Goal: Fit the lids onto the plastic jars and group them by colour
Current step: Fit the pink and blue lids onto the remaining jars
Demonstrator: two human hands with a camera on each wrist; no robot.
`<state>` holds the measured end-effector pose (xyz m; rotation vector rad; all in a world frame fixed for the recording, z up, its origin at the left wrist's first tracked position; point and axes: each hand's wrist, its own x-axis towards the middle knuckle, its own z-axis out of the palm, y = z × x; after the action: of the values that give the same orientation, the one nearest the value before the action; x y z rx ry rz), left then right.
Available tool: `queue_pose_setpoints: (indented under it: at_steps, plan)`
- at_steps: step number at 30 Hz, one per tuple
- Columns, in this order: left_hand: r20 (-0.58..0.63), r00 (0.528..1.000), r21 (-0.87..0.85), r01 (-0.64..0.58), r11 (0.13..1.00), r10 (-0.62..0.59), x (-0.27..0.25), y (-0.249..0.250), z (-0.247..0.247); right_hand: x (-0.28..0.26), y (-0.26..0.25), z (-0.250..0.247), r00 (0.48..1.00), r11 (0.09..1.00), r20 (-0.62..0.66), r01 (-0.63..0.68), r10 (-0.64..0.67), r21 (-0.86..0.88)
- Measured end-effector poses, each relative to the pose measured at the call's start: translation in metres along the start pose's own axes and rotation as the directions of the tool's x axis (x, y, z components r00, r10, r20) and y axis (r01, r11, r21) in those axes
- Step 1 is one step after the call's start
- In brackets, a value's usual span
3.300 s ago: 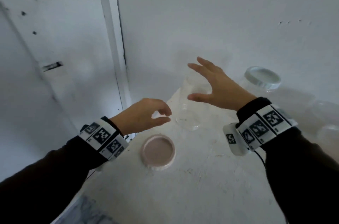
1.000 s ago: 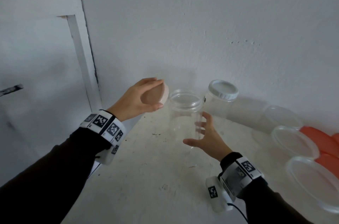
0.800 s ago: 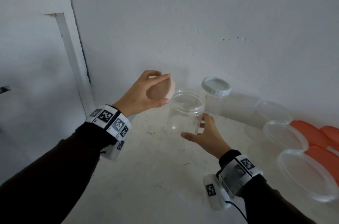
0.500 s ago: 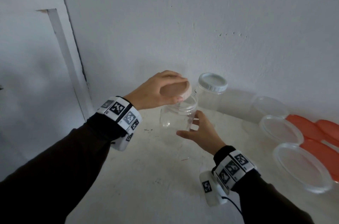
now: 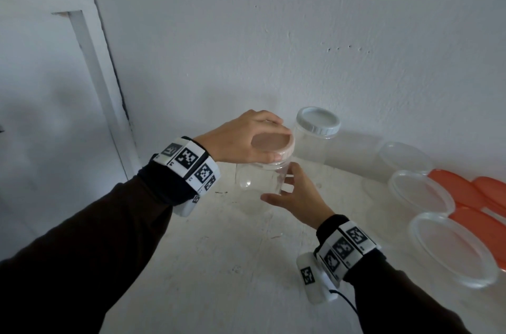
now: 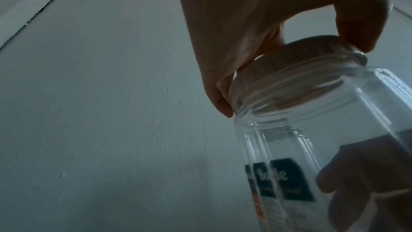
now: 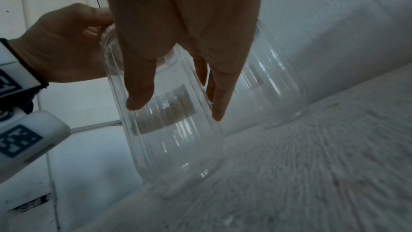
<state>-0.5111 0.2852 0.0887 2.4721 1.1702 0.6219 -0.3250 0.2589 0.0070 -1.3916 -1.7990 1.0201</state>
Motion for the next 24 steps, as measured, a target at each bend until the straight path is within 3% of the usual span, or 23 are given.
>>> queue_pose_setpoints:
  at_steps: [6,10,13,15,18,21,24]
  plan:
    - [-0.010,1.000,-0.065,0.029,0.997,-0.029,-0.008,-0.006,0.003,0.000,-0.014,-0.023,0.991,0.992,0.135,0.004,0.013,-0.126]
    - [-0.095,0.979,-0.332,0.141,0.933,-0.181,-0.030,-0.015,0.016,-0.002,-0.056,-0.060,0.992,0.987,0.043,0.125,-0.121,-0.105]
    - [-0.132,0.941,-0.509,0.205,0.836,-0.311,-0.037,-0.018,0.034,0.003,-0.092,-0.076,0.973,0.953,0.110,0.224,-0.205,-0.205]
    - [-0.143,0.923,-0.595,0.208,0.776,-0.357,-0.037,-0.018,0.045,0.009,-0.111,-0.076,0.951,0.885,0.222,0.287,-0.216,-0.366]
    - [-0.180,0.920,-0.642,0.158,0.750,-0.348,-0.033,-0.015,0.056,0.021,-0.129,-0.064,0.911,0.695,0.366,0.388,-0.190,-0.605]
    - [-0.214,0.906,-0.645,0.150,0.749,-0.366,-0.031,-0.012,0.062,0.032,-0.134,-0.049,0.889,0.565,0.445,0.421,-0.104,-0.710]
    - [-0.212,0.885,-0.660,0.184,0.729,-0.415,-0.031,-0.017,0.065,0.037,-0.140,-0.044,0.880,0.505,0.475,0.425,-0.035,-0.751]
